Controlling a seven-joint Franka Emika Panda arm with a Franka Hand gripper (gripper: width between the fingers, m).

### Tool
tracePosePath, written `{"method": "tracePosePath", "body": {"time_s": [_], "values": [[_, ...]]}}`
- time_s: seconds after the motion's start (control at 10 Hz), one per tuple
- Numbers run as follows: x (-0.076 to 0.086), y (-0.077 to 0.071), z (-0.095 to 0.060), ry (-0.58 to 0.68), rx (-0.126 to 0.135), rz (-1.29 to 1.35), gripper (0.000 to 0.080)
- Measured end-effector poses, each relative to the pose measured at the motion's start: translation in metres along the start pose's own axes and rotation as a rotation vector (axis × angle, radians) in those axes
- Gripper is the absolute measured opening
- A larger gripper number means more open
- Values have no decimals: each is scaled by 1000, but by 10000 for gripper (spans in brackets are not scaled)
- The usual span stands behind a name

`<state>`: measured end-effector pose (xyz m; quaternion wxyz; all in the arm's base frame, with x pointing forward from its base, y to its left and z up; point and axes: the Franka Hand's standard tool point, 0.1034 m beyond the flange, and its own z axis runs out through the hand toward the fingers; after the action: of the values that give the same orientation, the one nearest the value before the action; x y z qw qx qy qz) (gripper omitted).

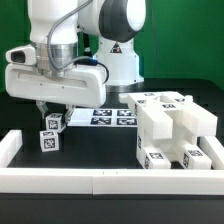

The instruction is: Assemble chair

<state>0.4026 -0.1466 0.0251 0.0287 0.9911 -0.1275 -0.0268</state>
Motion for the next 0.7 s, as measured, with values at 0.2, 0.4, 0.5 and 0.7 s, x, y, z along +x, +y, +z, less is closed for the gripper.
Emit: {"method": "tracePosePath", "body": {"time_s": [0.2,0.4,0.5,0.7], "values": [[-23,20,6,-4,-17,-1,282],[-32,40,15,-16,-35,7,282],[-31,41,15,-11,-39,7,282],[-31,41,15,-11,-39,7,350]]}}
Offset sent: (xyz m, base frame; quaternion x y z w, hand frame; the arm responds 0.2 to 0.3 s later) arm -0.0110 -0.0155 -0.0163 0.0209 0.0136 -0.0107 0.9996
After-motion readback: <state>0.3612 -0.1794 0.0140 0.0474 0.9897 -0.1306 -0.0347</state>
